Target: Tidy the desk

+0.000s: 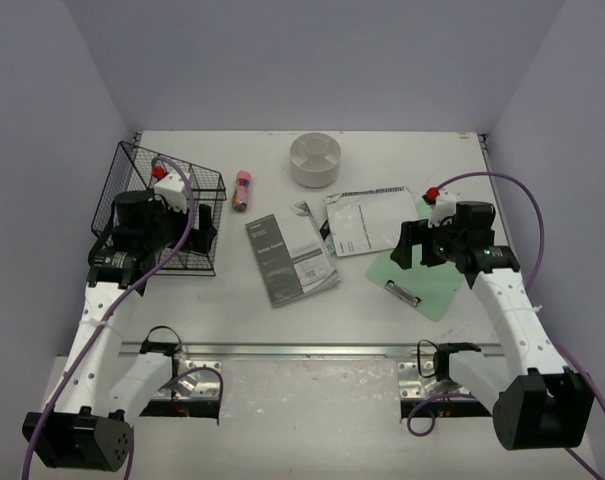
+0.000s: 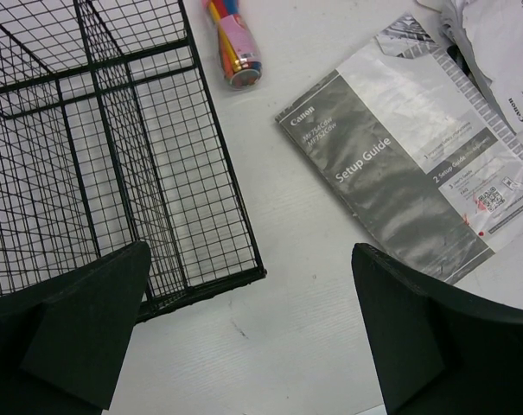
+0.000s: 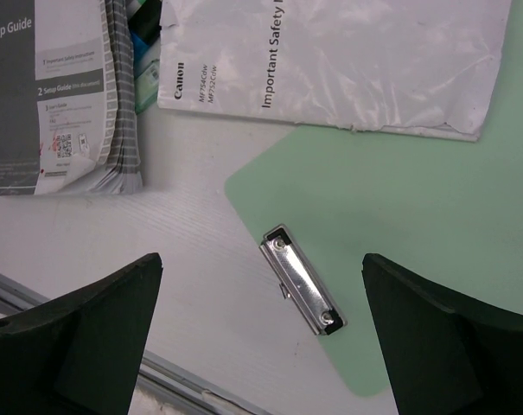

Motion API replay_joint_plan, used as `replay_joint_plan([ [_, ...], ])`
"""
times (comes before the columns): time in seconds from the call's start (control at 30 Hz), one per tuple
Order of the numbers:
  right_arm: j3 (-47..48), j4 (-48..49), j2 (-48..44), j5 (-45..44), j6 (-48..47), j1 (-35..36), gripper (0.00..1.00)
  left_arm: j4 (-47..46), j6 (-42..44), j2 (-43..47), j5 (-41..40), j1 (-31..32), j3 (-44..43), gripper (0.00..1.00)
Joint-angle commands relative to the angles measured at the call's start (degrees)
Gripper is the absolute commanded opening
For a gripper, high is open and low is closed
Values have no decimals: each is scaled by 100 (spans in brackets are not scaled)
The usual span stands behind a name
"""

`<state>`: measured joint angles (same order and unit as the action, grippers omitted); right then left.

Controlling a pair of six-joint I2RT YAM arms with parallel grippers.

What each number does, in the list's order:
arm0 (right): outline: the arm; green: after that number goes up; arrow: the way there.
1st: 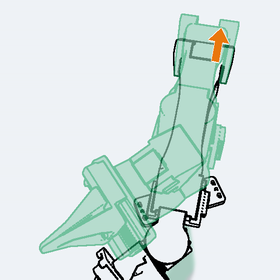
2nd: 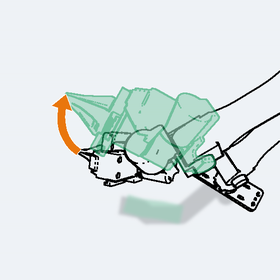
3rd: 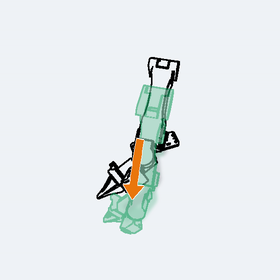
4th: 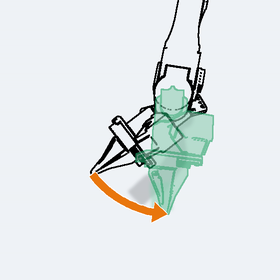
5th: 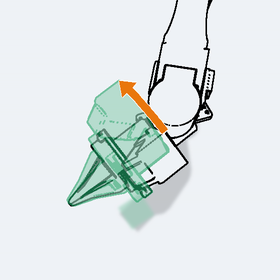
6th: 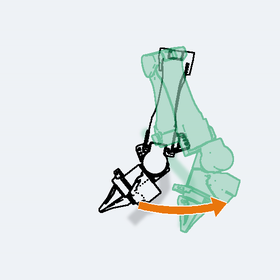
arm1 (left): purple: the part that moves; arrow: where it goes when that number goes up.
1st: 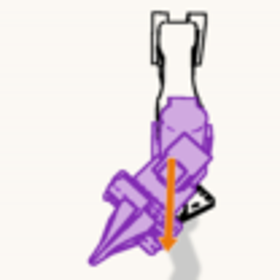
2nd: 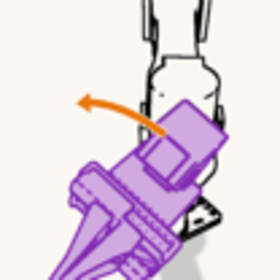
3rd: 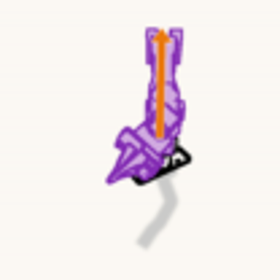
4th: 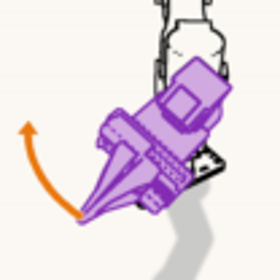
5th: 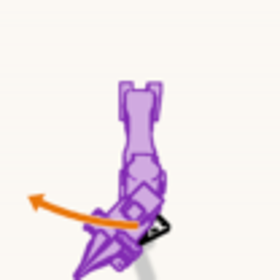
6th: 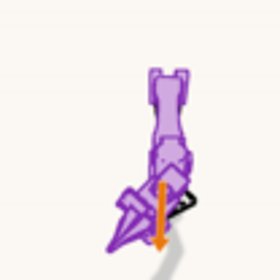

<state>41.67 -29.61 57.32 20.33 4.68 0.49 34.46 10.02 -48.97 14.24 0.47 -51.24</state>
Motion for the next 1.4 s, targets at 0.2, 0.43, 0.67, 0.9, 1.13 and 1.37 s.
replay_joint_plan([
  [0.2,461,368,854,655,628,246,99,-456,122,63,192,50,-210,100],
  [0.43,1356,424,2363,832,1159,1083,99,-510,177,-233,131,55,-497,100],
  [0.67,2422,587,4214,1725,1767,1316,96,-563,213,-290,162,70,-510,100],
  [0.9,2941,1097,5232,2205,2089,1648,94,-531,270,-446,91,90,-600,100],
  [1.13,3218,1264,6012,2271,2138,1985,93,-515,299,-584,53,96,-670,100],
  [1.37,3396,1443,6589,2261,2204,2088,93,-572,290,-677,70,102,-676,100],
])
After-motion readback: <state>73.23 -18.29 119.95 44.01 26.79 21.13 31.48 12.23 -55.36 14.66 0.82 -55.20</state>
